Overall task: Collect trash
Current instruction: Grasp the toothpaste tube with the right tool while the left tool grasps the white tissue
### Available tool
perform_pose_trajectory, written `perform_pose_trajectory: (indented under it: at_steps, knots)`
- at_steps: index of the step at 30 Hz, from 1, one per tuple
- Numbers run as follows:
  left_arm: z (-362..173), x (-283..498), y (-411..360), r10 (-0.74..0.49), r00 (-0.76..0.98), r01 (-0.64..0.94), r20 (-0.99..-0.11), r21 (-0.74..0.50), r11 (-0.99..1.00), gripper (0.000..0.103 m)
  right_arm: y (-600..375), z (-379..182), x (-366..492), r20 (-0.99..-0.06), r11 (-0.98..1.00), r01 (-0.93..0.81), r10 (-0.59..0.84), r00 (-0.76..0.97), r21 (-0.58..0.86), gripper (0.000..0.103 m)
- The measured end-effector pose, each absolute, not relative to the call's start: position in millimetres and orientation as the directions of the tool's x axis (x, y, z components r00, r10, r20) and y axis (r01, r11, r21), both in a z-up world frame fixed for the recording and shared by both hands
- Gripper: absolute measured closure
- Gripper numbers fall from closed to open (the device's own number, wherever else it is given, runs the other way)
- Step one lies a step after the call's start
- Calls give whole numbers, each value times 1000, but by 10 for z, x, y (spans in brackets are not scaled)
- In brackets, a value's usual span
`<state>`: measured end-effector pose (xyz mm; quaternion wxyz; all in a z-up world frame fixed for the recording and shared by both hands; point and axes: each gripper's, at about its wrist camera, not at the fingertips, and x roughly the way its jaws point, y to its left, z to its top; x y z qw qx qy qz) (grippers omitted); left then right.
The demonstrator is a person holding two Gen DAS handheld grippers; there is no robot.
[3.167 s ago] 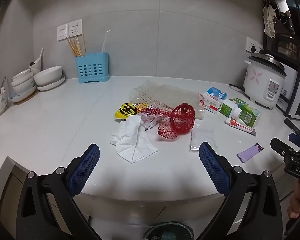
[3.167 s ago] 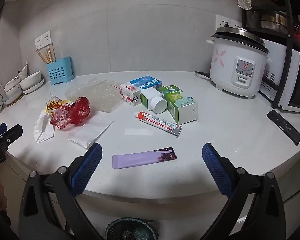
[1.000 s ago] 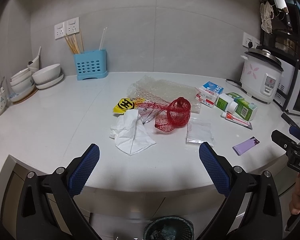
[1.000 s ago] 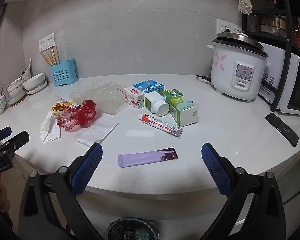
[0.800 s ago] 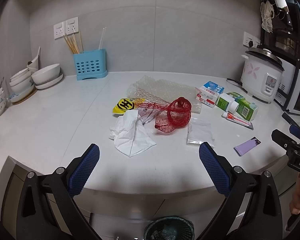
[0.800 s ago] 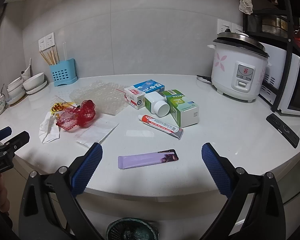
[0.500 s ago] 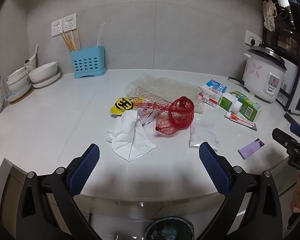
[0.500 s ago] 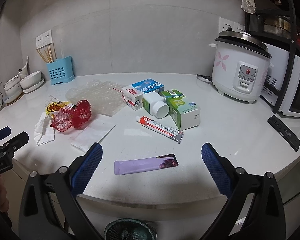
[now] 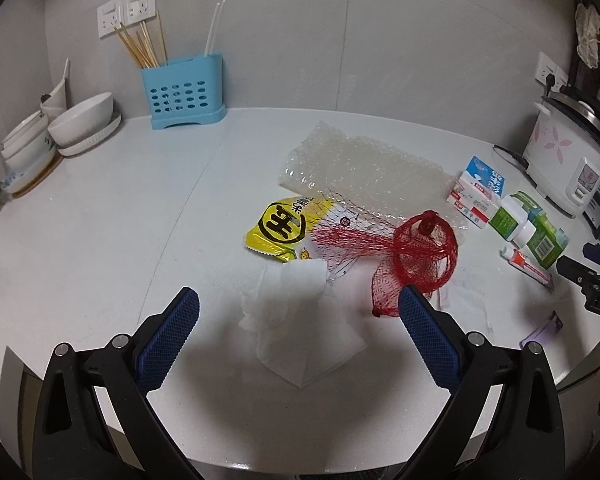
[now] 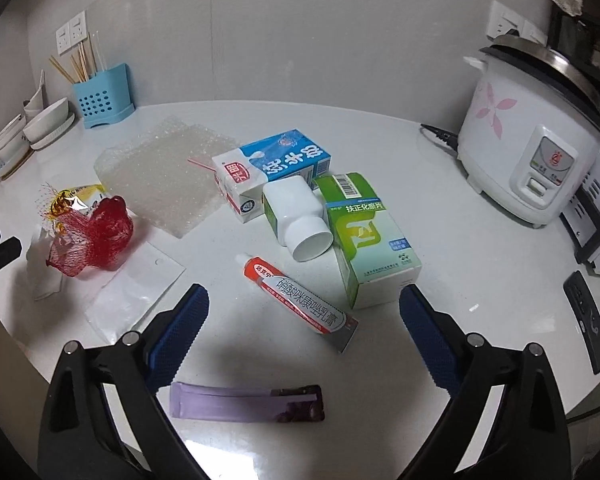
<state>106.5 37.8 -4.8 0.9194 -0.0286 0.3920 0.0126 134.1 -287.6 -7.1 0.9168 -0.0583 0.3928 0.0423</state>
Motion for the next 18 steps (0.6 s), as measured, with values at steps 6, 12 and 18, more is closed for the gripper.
perform_pose_trajectory:
  at_steps: [6,12,18]
  knots:
    - [-266,1282,412,-10,635,-48,-773,-53,997,6,-2781,-317,1570,-763,977,-171,12,646,-130,13]
    - [-475,1330,393,-2,596,-53,-803,-42,998,6,-2778,-509,1694,-791,975,-169,-13,612,-147,26]
    - [-493,1283,365,8,579,-52,-815,-26,998,19,-2794,-526,1685,-807,978,-169,0,591,-124,55]
